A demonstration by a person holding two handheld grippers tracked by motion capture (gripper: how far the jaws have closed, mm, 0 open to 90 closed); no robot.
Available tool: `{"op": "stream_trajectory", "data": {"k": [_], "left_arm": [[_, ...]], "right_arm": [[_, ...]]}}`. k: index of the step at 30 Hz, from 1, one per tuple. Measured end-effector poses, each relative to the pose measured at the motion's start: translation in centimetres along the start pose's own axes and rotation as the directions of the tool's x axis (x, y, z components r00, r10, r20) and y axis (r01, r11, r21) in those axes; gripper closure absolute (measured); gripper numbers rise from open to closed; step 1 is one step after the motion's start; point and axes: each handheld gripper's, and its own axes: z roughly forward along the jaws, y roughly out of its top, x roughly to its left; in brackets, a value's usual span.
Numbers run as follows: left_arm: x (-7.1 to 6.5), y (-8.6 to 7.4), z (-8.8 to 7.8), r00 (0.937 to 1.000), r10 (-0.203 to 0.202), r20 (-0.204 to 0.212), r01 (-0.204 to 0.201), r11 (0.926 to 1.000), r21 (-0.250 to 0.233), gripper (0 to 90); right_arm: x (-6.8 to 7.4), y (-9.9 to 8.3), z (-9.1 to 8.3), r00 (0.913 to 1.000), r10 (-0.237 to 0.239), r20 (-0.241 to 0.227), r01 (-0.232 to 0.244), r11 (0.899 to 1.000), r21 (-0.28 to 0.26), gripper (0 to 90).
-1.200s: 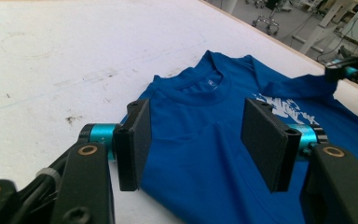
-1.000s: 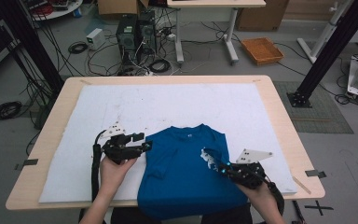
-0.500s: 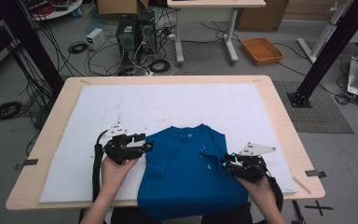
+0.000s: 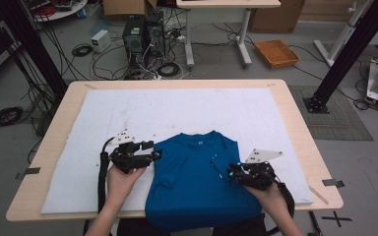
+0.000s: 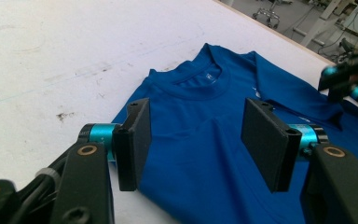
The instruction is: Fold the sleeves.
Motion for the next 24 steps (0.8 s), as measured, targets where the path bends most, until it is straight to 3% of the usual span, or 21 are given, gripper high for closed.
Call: {"op": "stream_trajectory", "data": {"k": [2,9,13,24], "left_arm": [[0.1,0.0,0.0,0.9999,0.000,-0.014,0.000,1.0000,0.003,42.9],[0.6,0.3,-0.7,0.9973,0.014,-0.072,-0.015,0.9998,-0.013,40.7],[0.7,0.6,-1.1,0.9941,0.048,-0.098,-0.050,0.9986,-0.019,39.0],[0.7,0.6,-1.8,0.9889,0.097,-0.113,-0.100,0.9946,-0.028,36.0]], "right_arm": [[-1.6,0.5,-0.9,0.9971,0.054,0.054,-0.051,0.997,-0.051,68.7],[-4.2,1.7,-1.9,0.9850,0.124,0.120,-0.107,0.985,-0.134,55.5],[-5.6,2.0,-2.5,0.9685,0.194,0.156,-0.162,0.967,-0.199,46.1],[-6.5,1.3,-3.4,0.9576,0.217,0.190,-0.171,0.958,-0.231,39.0]]}}
